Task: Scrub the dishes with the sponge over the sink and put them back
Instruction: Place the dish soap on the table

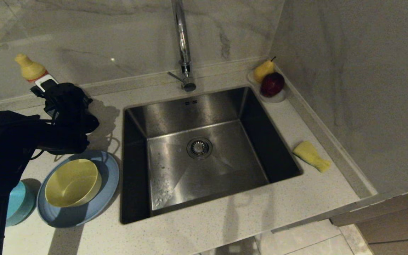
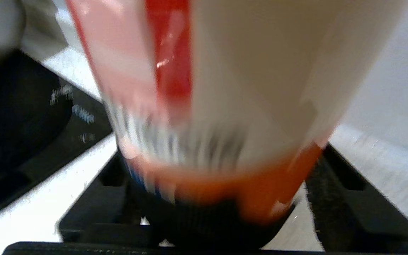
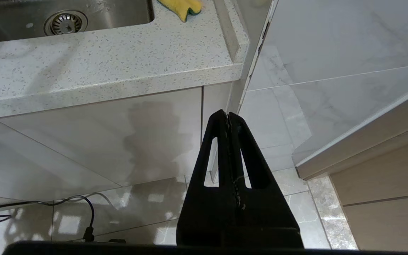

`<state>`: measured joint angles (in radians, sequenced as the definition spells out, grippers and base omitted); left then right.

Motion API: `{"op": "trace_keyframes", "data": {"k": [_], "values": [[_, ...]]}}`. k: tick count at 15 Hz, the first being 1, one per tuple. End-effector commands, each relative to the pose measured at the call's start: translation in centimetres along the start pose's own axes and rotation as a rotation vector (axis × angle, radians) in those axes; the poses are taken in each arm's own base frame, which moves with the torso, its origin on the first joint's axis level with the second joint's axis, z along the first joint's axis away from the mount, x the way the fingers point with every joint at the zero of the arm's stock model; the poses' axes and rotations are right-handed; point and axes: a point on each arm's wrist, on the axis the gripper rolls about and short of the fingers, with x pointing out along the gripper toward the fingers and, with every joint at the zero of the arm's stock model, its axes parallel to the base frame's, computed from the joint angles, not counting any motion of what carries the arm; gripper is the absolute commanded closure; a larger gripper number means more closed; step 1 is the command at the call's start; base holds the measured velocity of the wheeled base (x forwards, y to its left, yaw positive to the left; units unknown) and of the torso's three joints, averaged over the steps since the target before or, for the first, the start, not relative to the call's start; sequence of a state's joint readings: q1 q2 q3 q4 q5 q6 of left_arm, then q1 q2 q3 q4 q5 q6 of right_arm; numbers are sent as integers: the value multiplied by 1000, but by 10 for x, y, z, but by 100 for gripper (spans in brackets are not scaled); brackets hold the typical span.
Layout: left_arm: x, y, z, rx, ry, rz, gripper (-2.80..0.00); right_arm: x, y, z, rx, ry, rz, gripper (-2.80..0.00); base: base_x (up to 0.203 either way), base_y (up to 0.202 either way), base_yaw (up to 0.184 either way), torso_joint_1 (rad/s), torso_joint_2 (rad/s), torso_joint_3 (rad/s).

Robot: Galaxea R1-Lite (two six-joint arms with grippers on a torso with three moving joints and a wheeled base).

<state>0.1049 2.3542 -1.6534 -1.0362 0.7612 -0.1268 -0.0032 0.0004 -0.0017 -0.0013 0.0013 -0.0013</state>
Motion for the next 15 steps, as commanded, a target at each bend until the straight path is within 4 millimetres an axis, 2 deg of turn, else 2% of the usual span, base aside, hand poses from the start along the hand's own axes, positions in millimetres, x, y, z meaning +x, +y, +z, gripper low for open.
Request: {"op": "trace_keyframes", "data": {"k": [1,3,5,8,12,13,15], "values": [[-1,-1,20,-27,-27,2,-280,0,0,0,0,-1,0,0,0,0,0,0,0,0],[-1,-2,30,-42,-40,1,-280,0,0,0,1,-1,0,0,0,0,0,0,0,0],[-4,-2,55,-72,-69,-2,-280,0,0,0,1,0,0,0,0,0,0,0,0,0],[-16,1,121,-124,-131,-13,-280,0,0,0,0,-1,0,0,0,0,0,0,0,0],[-37,11,196,-147,-160,-32,-280,0,0,0,0,-1,0,0,0,0,0,0,0,0],[-44,16,213,-142,-156,-34,0,0,0,0,1,0,0,0,0,0,0,0,0,0],[-61,27,246,-110,-138,-54,0,0,0,0,0,-1,0,0,0,0,0,0,0,0]]}}
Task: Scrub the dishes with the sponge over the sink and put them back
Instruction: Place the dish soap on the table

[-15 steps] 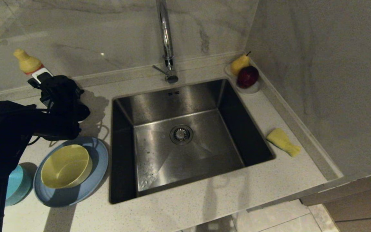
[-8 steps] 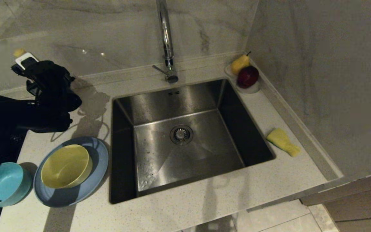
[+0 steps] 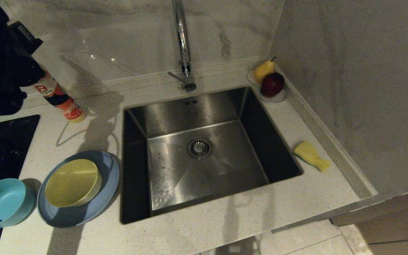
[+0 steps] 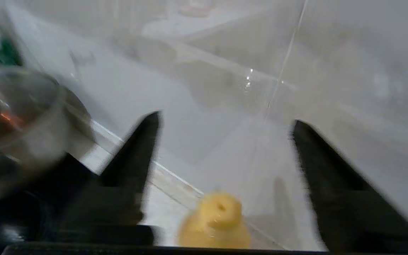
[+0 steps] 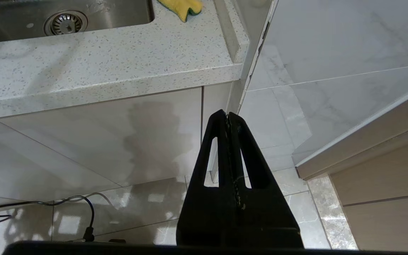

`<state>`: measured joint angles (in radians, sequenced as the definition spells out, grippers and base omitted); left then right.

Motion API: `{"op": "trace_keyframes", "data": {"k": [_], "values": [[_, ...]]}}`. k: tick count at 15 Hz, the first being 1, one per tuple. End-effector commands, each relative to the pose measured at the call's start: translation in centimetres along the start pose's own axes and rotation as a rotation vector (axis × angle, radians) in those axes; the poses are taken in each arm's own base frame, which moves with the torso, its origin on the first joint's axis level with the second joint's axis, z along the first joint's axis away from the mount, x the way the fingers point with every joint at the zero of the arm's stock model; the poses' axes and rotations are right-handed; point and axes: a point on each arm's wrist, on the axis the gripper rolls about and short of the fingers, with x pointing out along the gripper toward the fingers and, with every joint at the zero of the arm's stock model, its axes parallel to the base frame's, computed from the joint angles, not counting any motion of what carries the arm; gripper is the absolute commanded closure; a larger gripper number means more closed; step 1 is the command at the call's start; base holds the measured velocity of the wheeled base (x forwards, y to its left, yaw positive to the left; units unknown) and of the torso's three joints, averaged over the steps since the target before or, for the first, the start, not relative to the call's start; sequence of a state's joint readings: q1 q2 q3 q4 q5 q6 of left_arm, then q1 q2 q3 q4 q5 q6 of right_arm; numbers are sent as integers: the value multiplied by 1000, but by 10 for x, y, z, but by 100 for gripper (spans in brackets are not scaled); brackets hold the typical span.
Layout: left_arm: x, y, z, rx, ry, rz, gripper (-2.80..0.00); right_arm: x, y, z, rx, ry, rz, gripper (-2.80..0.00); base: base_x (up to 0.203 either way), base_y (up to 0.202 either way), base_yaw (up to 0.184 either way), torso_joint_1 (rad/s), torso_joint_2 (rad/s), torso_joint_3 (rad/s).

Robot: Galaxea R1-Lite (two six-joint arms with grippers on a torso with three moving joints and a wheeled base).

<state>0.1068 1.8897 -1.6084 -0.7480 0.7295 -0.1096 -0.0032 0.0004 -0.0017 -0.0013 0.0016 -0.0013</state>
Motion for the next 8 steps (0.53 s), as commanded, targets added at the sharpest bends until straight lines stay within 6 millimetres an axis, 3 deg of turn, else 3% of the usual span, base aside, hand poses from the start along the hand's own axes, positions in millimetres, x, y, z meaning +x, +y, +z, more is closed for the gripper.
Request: {"op": "trace_keyframes", "data": {"k": [1,4,8], "values": [[-26,15,73,-31,-40,-52,0,0,0,0,0,-1,0,0,0,0,0,0,0,0],[-55,32,118,21,12,-178,0,0,0,0,0,-1,0,0,0,0,0,0,0,0],[-122,62,131,130,230,-378,0,0,0,0,0,-1,0,0,0,0,0,0,0,0]]}}
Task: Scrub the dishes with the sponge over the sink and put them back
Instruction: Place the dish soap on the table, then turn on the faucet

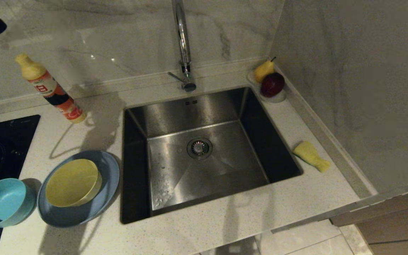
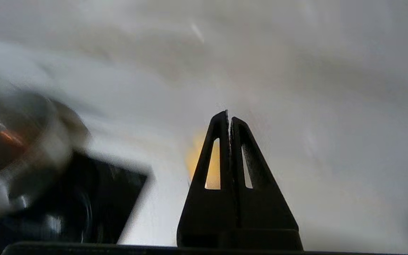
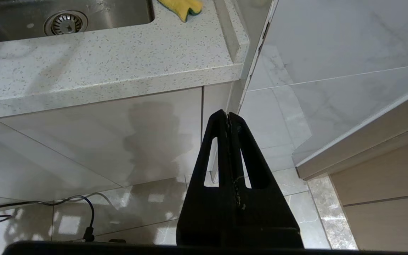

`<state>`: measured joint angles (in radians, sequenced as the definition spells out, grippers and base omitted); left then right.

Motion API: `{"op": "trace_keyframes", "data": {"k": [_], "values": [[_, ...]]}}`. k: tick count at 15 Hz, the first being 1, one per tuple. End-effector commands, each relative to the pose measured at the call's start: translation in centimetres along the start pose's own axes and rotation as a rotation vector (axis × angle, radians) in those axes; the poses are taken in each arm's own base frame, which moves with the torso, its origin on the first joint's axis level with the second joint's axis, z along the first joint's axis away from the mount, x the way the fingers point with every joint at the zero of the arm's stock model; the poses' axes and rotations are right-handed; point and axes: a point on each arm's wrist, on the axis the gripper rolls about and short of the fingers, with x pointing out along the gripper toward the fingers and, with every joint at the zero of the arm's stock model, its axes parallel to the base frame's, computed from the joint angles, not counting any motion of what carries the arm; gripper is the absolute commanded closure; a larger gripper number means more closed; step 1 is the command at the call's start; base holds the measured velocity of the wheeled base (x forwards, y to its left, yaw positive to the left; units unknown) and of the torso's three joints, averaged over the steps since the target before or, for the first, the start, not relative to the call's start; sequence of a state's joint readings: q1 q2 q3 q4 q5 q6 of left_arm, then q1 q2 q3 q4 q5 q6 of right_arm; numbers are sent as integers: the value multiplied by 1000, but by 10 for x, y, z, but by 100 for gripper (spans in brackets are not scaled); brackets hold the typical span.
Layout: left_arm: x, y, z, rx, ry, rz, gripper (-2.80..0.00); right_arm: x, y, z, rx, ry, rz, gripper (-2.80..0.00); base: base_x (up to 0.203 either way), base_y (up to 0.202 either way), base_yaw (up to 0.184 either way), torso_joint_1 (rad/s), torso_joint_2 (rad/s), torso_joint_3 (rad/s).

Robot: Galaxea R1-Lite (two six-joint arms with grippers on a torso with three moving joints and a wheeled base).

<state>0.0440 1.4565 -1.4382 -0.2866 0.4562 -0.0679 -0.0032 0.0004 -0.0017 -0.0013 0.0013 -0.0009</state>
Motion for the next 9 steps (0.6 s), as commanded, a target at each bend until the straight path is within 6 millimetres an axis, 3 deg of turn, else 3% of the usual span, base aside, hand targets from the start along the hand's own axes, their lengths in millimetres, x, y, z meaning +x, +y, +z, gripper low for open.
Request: {"op": "trace_keyframes", "data": {"k": [1,5,9], "values": [[-71,22,13,35,77,-130,0,0,0,0,-1,-1,0,0,0,0,0,0,0,0],[-155,64,-19,118,209,-319,0,0,0,0,-1,-1,0,0,0,0,0,0,0,0],[-216,100,-53,114,212,-367,0,0,0,0,-1,-1,0,0,0,0,0,0,0,0]]}}
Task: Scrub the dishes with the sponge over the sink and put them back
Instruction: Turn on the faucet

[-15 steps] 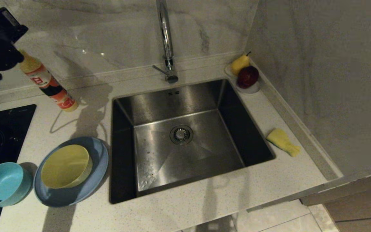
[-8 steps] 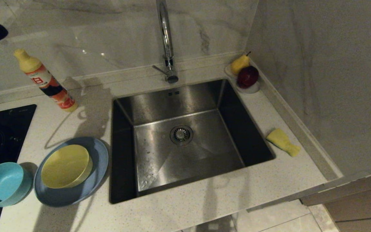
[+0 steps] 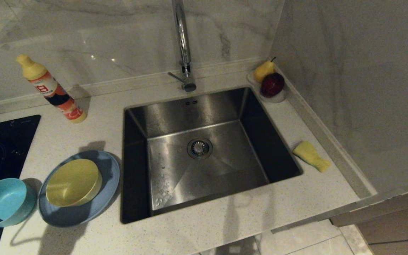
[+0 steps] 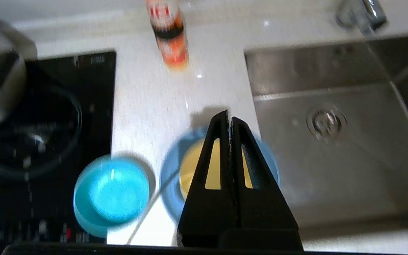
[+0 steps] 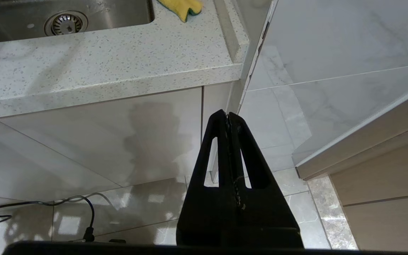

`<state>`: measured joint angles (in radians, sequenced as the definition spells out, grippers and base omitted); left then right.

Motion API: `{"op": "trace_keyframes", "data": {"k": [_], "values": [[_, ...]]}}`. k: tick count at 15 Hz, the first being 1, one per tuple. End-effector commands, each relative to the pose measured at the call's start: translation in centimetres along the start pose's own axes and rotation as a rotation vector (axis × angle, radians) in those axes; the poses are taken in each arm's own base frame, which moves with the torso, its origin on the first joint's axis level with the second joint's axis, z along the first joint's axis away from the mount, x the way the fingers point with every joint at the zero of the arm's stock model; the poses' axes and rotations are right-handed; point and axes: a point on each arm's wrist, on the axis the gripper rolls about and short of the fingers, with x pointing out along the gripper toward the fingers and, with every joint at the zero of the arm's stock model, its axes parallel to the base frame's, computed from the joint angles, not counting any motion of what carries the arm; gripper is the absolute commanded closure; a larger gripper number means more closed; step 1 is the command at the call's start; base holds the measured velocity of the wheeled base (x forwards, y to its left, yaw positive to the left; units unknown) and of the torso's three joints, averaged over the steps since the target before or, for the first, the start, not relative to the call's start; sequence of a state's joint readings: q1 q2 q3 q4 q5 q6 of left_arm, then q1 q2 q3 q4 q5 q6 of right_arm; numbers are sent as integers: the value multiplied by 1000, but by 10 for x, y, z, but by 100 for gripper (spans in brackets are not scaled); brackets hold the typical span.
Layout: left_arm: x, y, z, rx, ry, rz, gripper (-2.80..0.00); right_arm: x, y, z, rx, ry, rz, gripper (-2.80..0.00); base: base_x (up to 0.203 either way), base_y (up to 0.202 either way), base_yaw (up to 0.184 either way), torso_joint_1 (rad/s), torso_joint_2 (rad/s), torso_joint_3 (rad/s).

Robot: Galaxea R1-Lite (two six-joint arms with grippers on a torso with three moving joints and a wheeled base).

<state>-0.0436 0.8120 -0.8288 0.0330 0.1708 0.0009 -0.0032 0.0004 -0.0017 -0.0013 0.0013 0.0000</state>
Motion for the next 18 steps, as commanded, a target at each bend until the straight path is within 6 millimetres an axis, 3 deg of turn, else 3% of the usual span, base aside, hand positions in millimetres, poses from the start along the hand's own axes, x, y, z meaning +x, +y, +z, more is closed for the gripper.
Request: {"op": "trace_keyframes", "data": {"k": [1,3,4,6,10,14,18], "values": [[-53,9,-35,-23,-80,-8,0,0,0,0,-2,-1,0,0,0,0,0,0,0,0],[-65,10,-68,-33,-57,-52,0,0,0,0,-2,-1,0,0,0,0,0,0,0,0],[-68,9,-72,-36,-57,-123,0,0,0,0,-1,-1,0,0,0,0,0,0,0,0],[-56,5,-71,-35,-5,-189,0,0,0,0,-1,-1,0,0,0,0,0,0,0,0],[-9,-4,-52,-45,129,-256,0,0,0,0,-1,-1,0,0,0,0,0,0,0,0],[79,-22,-27,-139,295,-332,0,0,0,0,-1,1,0,0,0,0,0,0,0,0],[173,-43,3,-237,319,-388,0,0,0,0,-2,-1,0,0,0,0,0,0,0,0]]}}
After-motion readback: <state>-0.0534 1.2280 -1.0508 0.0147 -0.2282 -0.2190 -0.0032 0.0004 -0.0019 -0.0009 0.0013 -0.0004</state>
